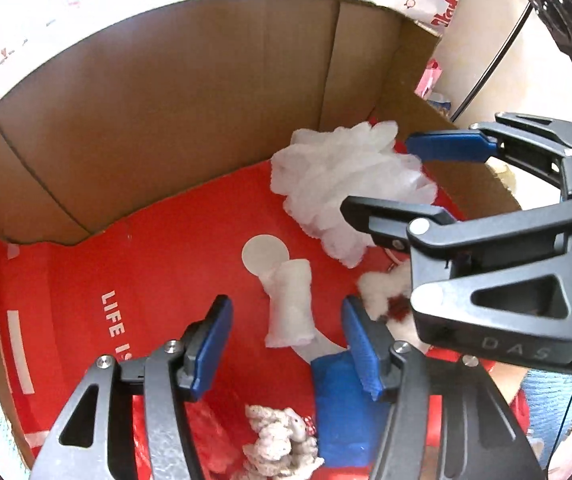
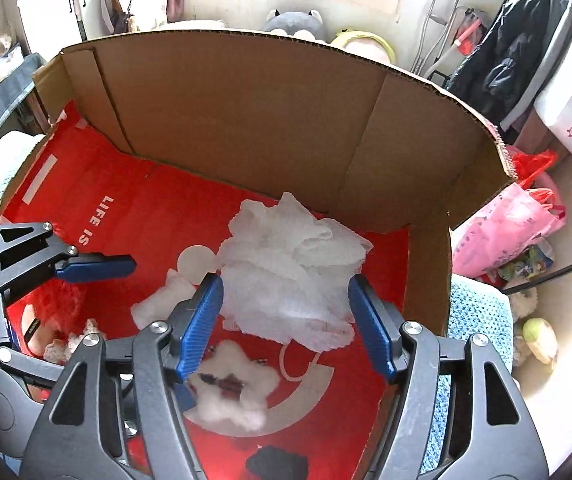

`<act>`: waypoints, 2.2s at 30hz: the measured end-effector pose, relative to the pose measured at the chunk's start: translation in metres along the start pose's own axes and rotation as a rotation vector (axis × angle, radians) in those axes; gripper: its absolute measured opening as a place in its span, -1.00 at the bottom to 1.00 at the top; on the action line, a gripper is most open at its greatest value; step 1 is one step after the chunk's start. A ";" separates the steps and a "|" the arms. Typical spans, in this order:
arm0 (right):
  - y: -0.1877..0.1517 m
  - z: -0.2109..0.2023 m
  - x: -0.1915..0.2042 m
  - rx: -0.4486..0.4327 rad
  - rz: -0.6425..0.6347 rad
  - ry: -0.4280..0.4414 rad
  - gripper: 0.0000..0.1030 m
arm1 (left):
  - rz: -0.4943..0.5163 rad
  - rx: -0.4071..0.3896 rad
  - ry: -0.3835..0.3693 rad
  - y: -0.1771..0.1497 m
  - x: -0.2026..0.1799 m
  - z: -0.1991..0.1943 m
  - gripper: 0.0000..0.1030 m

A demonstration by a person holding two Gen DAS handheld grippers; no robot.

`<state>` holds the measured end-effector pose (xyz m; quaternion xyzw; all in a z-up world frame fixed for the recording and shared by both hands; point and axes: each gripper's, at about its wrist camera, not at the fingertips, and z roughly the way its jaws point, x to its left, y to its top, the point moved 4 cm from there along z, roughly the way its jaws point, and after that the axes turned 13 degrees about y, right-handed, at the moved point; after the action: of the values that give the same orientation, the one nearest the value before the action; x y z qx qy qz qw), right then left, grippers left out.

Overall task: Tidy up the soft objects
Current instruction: 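Open the left tool releasing the white cloth while the right tool releases the loofah, then withdraw both tools from the box toward the items left on the blanket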

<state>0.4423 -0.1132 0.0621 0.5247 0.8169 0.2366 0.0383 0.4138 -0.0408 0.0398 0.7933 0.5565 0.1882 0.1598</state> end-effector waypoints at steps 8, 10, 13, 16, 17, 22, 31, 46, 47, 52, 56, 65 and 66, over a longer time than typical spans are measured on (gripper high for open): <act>-0.008 -0.026 0.009 -0.034 0.009 0.004 0.38 | -0.032 -0.054 0.011 -0.012 0.002 -0.029 0.39; -0.012 -0.036 0.013 -0.051 0.008 0.003 0.41 | -0.048 -0.075 0.008 -0.017 0.005 -0.043 0.46; -0.017 -0.051 0.016 -0.071 0.007 -0.001 0.41 | -0.064 -0.104 0.019 -0.027 0.009 -0.060 0.57; -0.026 -0.068 0.018 -0.092 0.005 -0.004 0.50 | -0.089 -0.138 0.026 -0.038 0.014 -0.085 0.67; -0.029 -0.074 0.019 -0.099 0.006 -0.006 0.54 | -0.094 -0.145 0.028 -0.039 0.017 -0.092 0.73; -0.049 -0.104 0.015 -0.137 0.019 -0.014 0.54 | -0.118 -0.194 0.050 -0.058 0.034 -0.126 0.81; -0.107 -0.151 -0.012 -0.192 0.064 -0.028 0.55 | -0.207 -0.258 0.092 -0.122 0.077 -0.177 0.87; -0.233 -0.213 0.017 -0.333 0.046 -0.034 0.75 | -0.226 -0.482 0.196 -0.237 0.064 -0.253 1.00; -0.241 -0.215 0.020 -0.342 0.046 -0.031 0.75 | -0.238 -0.493 0.185 -0.246 0.059 -0.255 1.00; -0.280 -0.216 0.042 -0.382 0.060 0.007 0.75 | -0.262 -0.504 0.163 -0.276 0.034 -0.255 1.00; -0.306 -0.214 0.061 -0.413 0.077 0.021 0.75 | -0.284 -0.489 0.147 -0.287 0.015 -0.247 1.00; -0.338 -0.187 0.084 -0.446 0.144 0.045 0.76 | -0.296 -0.476 0.121 -0.300 -0.033 -0.209 1.00; -0.340 -0.183 0.088 -0.450 0.139 0.039 0.76 | -0.291 -0.474 0.125 -0.301 -0.038 -0.204 1.00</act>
<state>0.0609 -0.2144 0.0949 0.5531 0.7062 0.4249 0.1220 0.0570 0.0319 0.0749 0.6323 0.6139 0.3365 0.3318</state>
